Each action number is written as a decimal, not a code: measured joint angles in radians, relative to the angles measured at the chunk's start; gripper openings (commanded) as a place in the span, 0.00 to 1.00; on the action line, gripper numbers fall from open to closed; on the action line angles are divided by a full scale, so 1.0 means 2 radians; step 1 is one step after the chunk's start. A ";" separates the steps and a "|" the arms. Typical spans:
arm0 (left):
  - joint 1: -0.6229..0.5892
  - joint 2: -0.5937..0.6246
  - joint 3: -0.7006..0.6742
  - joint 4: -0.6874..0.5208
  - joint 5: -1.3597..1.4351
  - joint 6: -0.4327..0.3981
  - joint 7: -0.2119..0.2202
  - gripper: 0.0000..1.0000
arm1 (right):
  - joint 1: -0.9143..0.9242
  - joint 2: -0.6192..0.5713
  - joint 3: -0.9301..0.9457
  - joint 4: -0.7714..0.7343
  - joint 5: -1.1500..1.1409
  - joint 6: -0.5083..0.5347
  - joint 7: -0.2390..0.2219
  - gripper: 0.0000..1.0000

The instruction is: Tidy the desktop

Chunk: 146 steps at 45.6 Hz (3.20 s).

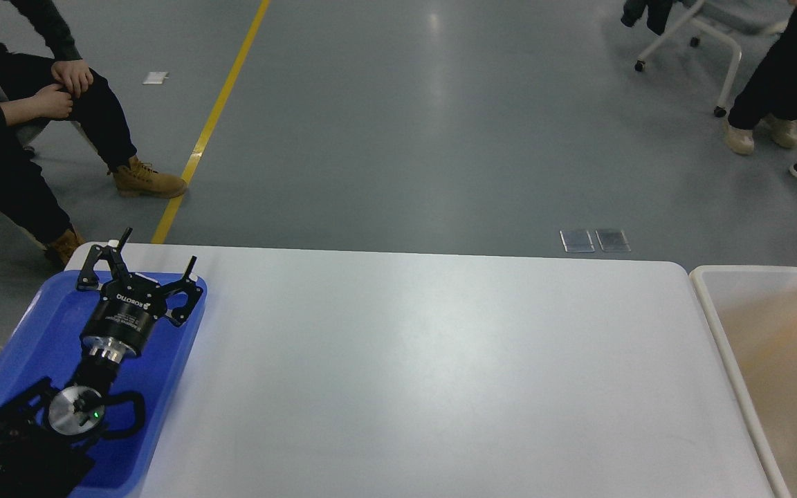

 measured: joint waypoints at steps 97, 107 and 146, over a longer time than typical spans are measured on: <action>0.000 0.000 0.000 0.000 0.000 0.001 0.000 0.99 | -0.182 0.156 0.261 -0.143 -0.019 -0.006 0.006 0.99; 0.000 0.000 0.000 0.000 0.000 0.001 0.000 0.99 | -0.147 0.123 0.261 -0.093 -0.044 -0.008 0.006 1.00; 0.000 0.000 0.000 0.000 0.000 0.001 0.000 0.99 | -0.081 0.094 0.414 0.149 -0.058 0.012 0.008 1.00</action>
